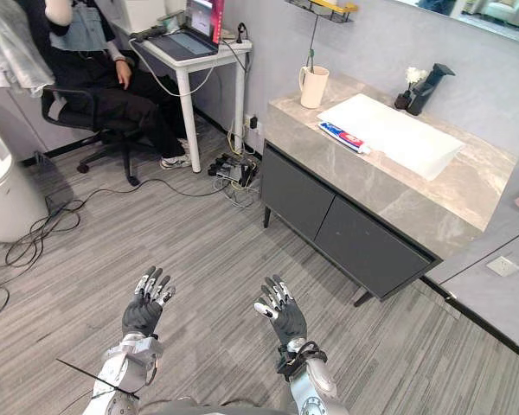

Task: Organize washtable

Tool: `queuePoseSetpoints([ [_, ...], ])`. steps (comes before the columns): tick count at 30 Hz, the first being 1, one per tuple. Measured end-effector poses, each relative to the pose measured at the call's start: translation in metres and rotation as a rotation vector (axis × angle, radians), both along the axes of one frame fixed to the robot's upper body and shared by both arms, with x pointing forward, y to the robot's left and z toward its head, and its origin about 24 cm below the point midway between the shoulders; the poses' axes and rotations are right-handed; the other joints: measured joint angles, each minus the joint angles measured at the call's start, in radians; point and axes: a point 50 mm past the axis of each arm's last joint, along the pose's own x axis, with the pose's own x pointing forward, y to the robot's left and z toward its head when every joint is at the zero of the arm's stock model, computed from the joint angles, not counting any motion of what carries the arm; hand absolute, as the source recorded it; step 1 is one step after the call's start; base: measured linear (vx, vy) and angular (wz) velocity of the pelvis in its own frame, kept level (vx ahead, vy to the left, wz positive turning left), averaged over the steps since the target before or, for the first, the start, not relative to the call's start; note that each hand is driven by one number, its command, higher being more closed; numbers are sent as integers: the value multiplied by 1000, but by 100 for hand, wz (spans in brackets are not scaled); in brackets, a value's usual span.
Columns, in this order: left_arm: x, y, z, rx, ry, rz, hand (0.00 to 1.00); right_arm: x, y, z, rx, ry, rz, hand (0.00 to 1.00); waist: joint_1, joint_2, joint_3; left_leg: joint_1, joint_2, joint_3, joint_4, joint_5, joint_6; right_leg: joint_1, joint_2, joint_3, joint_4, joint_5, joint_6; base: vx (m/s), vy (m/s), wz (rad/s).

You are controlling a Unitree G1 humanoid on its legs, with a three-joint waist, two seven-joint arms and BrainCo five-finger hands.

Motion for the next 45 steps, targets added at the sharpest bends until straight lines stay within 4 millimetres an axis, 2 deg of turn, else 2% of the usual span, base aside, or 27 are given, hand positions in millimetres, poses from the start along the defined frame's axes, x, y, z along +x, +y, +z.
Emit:
queuePoseSetpoints([
  [2,-3,-1,-2,0,14,-2,0,-2,-7,-2,-18,11,-11,0,-4,13,8,55,0,40,-35,0,0,-19,5,-104,-70,-57,-4,244,98,-48],
  [5,-5,-2,-4,2,28,-11,0,-4,-17,-5,-31,25,-48,0,-16,28,4,122,14,103,-79,0,-1,-37,44,-219,-355,-56,-5,264,40,-42],
  [6,-5,-4,-5,-2,27,-25,0,-4,-20,-5,-36,24,-58,0,-26,32,2,148,19,130,-98,4,-6,-47,62,-242,-487,-18,-14,312,-32,-30],
  [8,-5,-18,-5,-13,26,-91,0,-6,-26,-6,-55,33,-67,0,-27,37,0,207,12,162,-138,12,-50,-44,79,-255,-713,116,-27,395,-67,-28],
  [10,-5,-24,-7,-18,29,-127,0,-9,-27,-8,-59,42,-65,0,-26,17,-12,241,-8,158,-145,3,-87,-43,67,-258,-770,244,-84,422,-151,-19],
  [11,-6,-29,-12,-30,53,-135,0,-11,-30,-10,-71,52,-62,0,-27,41,-24,276,20,132,-146,-10,-115,-38,80,-256,-725,304,-96,543,-217,-16],
  [12,-6,-39,-15,-60,60,-144,0,-12,-34,-9,-86,49,-58,0,-30,83,-41,274,63,116,-128,8,-147,-39,113,-265,-701,259,-98,474,-186,-17],
  [14,-1,-45,-12,-78,41,-156,0,-11,-38,-9,-102,43,-53,0,-31,117,-44,239,113,86,-23,26,-175,-35,154,-264,-681,212,-100,450,-166,-32],
  [15,1,-47,-12,-86,36,-158,0,-6,-38,-6,-110,27,-42,0,-21,131,-42,185,171,40,158,79,-184,-4,199,-243,-688,178,-112,500,-164,-41],
  [16,1,-47,-12,-86,36,-158,0,-6,-38,-6,-110,27,-42,0,-21,131,-42,184,172,39,161,80,-184,-3,200,-242,-688,177,-112,573,-178,-77],
  [17,0,-46,-16,-86,53,-157,0,2,-36,-1,-106,-5,-34,0,-14,130,-38,74,229,-51,467,175,-165,80,254,-200,-755,170,-121,428,-116,-81],
  [18,0,-46,-17,-89,56,-159,0,7,-37,2,-109,-27,-39,0,-2,127,-35,1,243,-120,660,170,-160,137,280,-164,-796,170,-123,401,-100,-98],
  [19,-1,-46,-17,-90,58,-158,0,8,-37,3,-111,-33,-40,0,4,123,-30,-30,244,-135,724,162,-147,165,289,-144,-811,167,-127,355,-55,-90],
  [20,-1,-45,-18,-89,62,-152,0,8,-37,3,-114,-35,-38,0,17,115,-16,-83,246,-154,804,136,-104,225,301,-100,-841,164,-131,320,-3,-90],
  [22,-4,-39,-19,-96,68,-115,0,8,-36,3,-116,-34,-29,0,43,102,-6,-152,247,-161,808,106,-56,279,304,-15,-871,162,-131,291,57,-113],
  [23,-6,-37,-21,-99,76,-99,0,9,-34,4,-117,-37,-21,0,48,102,-6,-168,246,-166,781,104,-52,287,303,7,-877,162,-131,201,118,-114],
  [26,-16,-28,-24,-96,104,-43,0,6,-34,2,-117,-25,-19,0,56,100,-4,-180,224,-229,501,103,-51,312,285,95,-879,146,-104,194,192,-85],
  [29,-14,-29,-19,-105,77,-30,0,3,-36,0,-119,-16,-22,0,57,94,-4,-140,171,-322,186,118,-58,299,229,152,-852,127,-52,181,281,-47],
  [30,-15,-31,-17,-116,67,-21,0,0,-36,-1,-119,-8,-22,0,57,99,-7,-123,169,-346,74,170,-59,288,210,167,-842,119,-22,120,262,-22],
  [31,-15,-32,-16,-122,62,-18,0,-1,-37,-2,-120,-3,-22,0,56,110,-14,-118,166,-369,36,192,-88,283,203,175,-841,117,-6,138,428,-28],
  [32,-15,-34,-15,-135,53,-12,0,-5,-39,-4,-122,10,-27,0,53,105,-19,-96,130,-384,8,182,-115,279,175,185,-851,119,22,93,352,-5],
  [33,-14,-32,-13,-132,38,-7,0,-7,-35,-6,-105,16,-27,0,38,76,-21,-104,87,-387,3,182,-115,280,138,179,-871,124,35,85,416,6],
  [35,-14,-27,-12,-112,36,-9,0,-11,-28,-7,-72,25,-29,0,33,39,-24,-105,33,-411,5,181,-115,287,83,176,-885,135,57,29,313,12],
  [37,-14,-27,-12,-118,33,-10,0,-13,-29,-8,-71,30,-30,0,30,35,-26,-104,11,-426,15,157,-114,287,63,174,-882,142,79,-11,264,2],
  [39,-13,-29,-11,-124,21,-13,0,-13,-30,-10,-74,36,-31,0,28,43,-27,-105,3,-439,27,97,-120,285,52,177,-880,132,131,-61,202,3],
  [41,-13,-32,-10,-126,18,-24,0,-14,-29,-14,-75,57,-29,0,29,42,-28,-105,-4,-436,28,73,-120,278,45,185,-877,128,132,-92,170,-10],
  [45,-13,-43,-10,-120,21,-104,0,-15,-30,-17,-63,74,-59,0,19,13,-39,-87,-56,-355,19,53,-114,247,-19,239,-862,129,148,-82,158,-37],
])
